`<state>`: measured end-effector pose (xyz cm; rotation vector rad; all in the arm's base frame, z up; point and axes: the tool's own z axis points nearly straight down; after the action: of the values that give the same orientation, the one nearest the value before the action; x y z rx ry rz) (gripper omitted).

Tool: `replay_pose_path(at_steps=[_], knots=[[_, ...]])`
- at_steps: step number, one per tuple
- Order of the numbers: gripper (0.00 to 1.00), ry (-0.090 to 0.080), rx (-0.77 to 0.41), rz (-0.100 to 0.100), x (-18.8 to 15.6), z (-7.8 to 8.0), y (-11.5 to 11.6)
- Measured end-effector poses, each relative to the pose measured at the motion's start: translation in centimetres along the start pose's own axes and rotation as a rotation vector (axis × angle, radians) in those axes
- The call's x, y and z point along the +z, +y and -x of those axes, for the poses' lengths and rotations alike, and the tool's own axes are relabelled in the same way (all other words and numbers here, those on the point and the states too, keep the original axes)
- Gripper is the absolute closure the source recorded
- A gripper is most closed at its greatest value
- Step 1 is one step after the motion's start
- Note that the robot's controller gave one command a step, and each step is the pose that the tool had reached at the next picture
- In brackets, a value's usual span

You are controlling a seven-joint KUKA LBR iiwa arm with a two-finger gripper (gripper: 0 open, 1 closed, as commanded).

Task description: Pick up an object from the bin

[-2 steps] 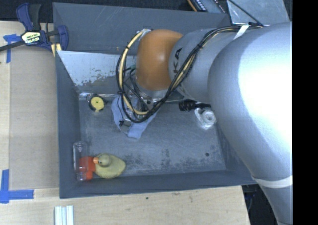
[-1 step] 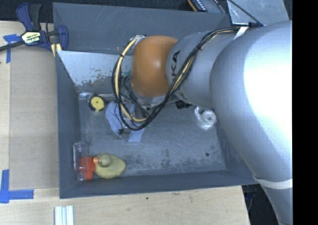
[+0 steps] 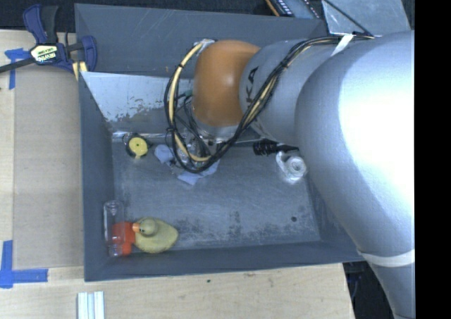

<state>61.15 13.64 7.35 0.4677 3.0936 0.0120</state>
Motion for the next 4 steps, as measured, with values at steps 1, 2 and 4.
replay_pose_path(at_steps=[1, 2, 4], knots=[[1.00, 0.000, 0.000, 0.000, 0.0, 0.0, 0.0], [1.00, 0.002, 0.000, -0.001, -0.3, -0.1, 0.0], [1.00, 0.007, 0.000, -0.004, -4.1, -0.1, -0.1]])
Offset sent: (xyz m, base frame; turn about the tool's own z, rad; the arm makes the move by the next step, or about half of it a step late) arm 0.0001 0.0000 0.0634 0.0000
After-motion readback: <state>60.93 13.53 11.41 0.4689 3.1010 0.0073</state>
